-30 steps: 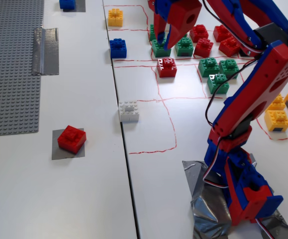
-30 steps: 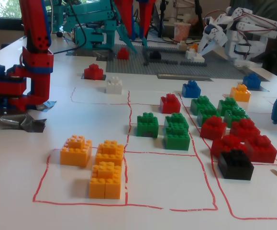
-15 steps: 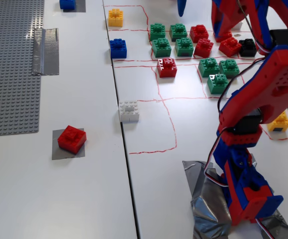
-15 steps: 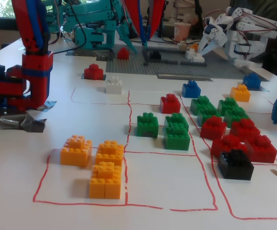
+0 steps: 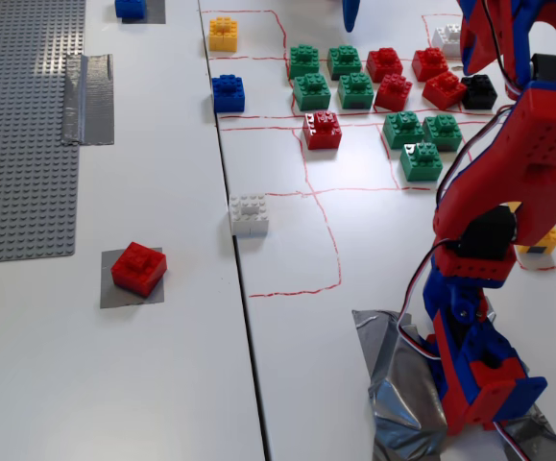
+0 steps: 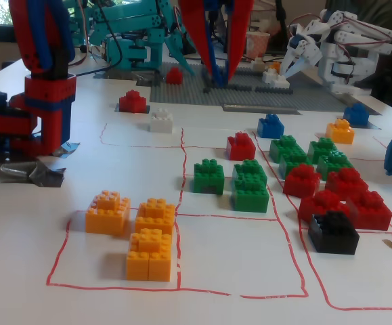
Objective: Grab the block and put it in the grey marker
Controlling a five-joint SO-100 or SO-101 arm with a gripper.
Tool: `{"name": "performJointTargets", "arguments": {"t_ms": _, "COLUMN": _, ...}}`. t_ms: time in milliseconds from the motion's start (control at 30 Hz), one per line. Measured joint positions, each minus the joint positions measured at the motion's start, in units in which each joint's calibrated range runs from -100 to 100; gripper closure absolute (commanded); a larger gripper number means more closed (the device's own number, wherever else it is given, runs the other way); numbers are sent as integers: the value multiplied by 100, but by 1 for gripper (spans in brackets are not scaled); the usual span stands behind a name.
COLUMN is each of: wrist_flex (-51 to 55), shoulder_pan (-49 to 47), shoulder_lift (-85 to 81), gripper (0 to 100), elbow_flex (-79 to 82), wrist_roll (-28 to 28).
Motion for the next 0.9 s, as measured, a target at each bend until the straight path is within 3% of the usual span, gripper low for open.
{"name": "performJointTargets", "arguments": {"t_ms": 433, "wrist_flex": -1028, "shoulder_pan": -761, "shoulder_lift": 75, "gripper": 100, "elbow_flex": 1026, "wrist_roll": -239}}
{"name": "performJointTargets", "arguments": {"t_ms": 900, "wrist_flex": -1448, "shoulder_pan": -900, "shoulder_lift": 92, "gripper": 100, "elbow_flex": 1526, "wrist_roll": -278}}
